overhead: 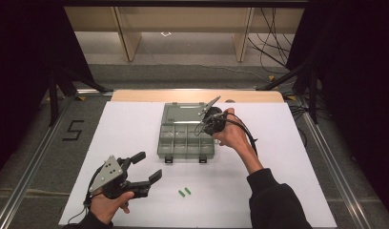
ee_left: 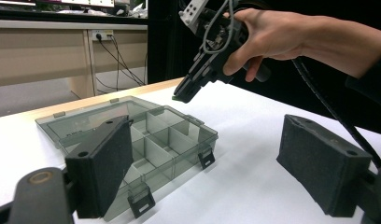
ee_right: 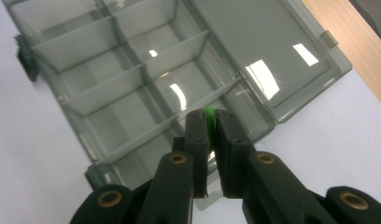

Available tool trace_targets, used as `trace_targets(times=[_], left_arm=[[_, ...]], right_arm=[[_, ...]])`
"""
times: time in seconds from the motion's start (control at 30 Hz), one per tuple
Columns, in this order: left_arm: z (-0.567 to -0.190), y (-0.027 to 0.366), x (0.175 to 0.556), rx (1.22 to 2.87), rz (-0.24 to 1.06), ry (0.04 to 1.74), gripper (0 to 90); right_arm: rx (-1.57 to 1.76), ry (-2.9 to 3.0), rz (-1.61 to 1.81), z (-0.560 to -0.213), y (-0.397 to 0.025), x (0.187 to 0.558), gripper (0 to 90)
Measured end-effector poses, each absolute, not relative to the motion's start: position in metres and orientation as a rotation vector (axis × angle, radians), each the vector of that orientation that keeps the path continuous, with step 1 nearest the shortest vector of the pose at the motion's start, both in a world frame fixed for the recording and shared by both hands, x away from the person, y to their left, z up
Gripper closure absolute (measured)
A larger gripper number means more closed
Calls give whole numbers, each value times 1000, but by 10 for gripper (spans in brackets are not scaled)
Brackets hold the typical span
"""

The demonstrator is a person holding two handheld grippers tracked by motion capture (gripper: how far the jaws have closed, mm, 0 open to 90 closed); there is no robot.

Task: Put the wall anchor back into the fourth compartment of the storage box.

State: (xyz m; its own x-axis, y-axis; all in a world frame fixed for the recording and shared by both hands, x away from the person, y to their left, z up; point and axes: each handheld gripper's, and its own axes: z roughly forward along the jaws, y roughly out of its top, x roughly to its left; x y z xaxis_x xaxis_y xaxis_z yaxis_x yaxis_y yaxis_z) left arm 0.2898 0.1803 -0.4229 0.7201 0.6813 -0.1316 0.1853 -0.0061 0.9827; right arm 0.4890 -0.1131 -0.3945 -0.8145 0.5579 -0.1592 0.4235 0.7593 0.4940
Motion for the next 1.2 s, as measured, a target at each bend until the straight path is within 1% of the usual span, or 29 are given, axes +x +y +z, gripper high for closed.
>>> trace_targets(times=[0.43,0.8,0.87,0.9,0.93,0.97,1.0,1.03,1.07,1.1,1.2], left_arm=[[-423,181,290,1559,452,726,171],[-423,181,290,1556,454,727,171],[-423,181,290,1555,453,728,170],[-423,181,290,1555,452,728,171],[-423,181,290,1555,452,729,170],[-423,181,290,1555,452,729,171],[-423,181,290,1556,452,730,171],[-423,181,290,1556,452,730,170],[-423,181,290,1556,452,730,170],[-423,181,290,1556,453,729,170],[-423,181,290,1559,453,730,171]], right_arm=[[804,2674,588,-410,-109,509,844],[808,2672,545,-419,-107,514,835],[812,2673,541,-420,-107,515,781],[823,2653,546,-420,-106,514,682],[822,2640,561,-419,-107,514,629],[822,2640,561,-419,-107,514,629],[847,2626,577,-415,-107,512,536],[847,2626,577,-415,-107,512,536],[840,2616,592,-413,-107,511,505],[854,2610,621,-409,-107,505,443],[839,2601,646,-405,-106,498,421]])
